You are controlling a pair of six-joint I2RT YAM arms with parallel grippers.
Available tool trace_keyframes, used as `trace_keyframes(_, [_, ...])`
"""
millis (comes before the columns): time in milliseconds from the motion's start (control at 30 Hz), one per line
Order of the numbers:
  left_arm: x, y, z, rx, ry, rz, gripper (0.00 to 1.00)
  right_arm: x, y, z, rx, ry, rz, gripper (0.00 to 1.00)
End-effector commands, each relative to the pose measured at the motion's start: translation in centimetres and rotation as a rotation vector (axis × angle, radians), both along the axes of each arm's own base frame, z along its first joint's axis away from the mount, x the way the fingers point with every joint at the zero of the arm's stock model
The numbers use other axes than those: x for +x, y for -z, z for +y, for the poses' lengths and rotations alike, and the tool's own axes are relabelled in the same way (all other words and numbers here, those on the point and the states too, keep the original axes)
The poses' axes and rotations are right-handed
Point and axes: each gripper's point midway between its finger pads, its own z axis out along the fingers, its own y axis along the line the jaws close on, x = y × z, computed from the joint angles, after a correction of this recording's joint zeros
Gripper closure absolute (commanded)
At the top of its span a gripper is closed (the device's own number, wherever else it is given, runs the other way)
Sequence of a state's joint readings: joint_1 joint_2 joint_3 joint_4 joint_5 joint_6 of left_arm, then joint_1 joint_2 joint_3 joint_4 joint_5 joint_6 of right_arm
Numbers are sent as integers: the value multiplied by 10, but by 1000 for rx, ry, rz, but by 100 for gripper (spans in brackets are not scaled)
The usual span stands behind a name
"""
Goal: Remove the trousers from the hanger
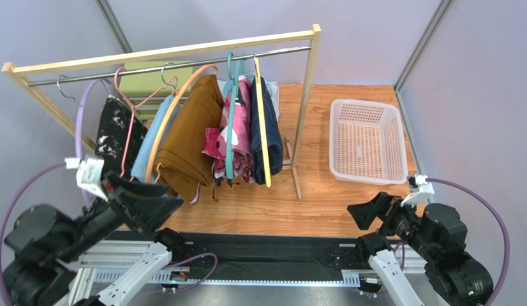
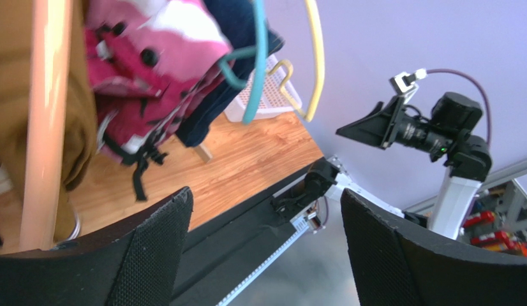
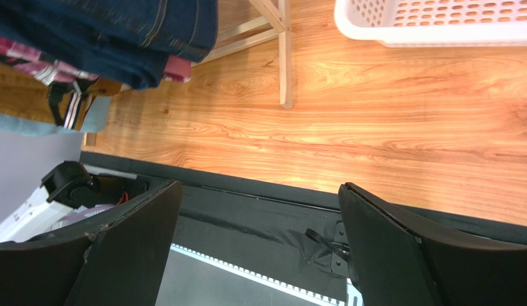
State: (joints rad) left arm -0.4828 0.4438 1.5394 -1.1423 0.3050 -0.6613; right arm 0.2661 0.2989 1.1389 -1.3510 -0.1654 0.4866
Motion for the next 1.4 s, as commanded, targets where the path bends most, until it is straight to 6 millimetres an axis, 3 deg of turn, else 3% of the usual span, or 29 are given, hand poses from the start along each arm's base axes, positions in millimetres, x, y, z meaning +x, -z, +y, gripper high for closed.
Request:
trace_keyframes(0, [23, -52, -31, 4, 115, -80, 12, -13, 14, 10, -25, -102, 112, 0])
trace_keyframes(267, [82, -101, -71, -57, 157, -87, 21, -6, 3, 24, 5, -172, 105, 0])
trace_keyframes(433, [114, -112, -83, -56, 130, -78, 21, -5, 0, 26, -3, -191, 106, 0])
trace_keyframes(567, [140, -119, -107, -35, 133, -76, 22, -4, -1, 25, -13, -188, 113, 0])
trace_keyframes(700, [162, -112, -117, -2, 63, -56, 22, -5, -2, 26, -7, -194, 109, 0])
trace_keyframes(833, [171, -100, -141, 34, 59, -32, 25, -7, -1, 27, -3, -201, 108, 0])
trace_keyframes(967, [190, -81, -150, 36, -30, 35, 30, -8, -1, 26, -5, -199, 104, 0])
trace_keyframes(1033, [194, -83, -153, 3, -44, 27, 32, -9, -2, 27, 1, -208, 103, 0])
trace_keyframes(1367, [219, -58, -177, 13, -66, 88, 36, -18, -11, 30, 28, -230, 74, 0])
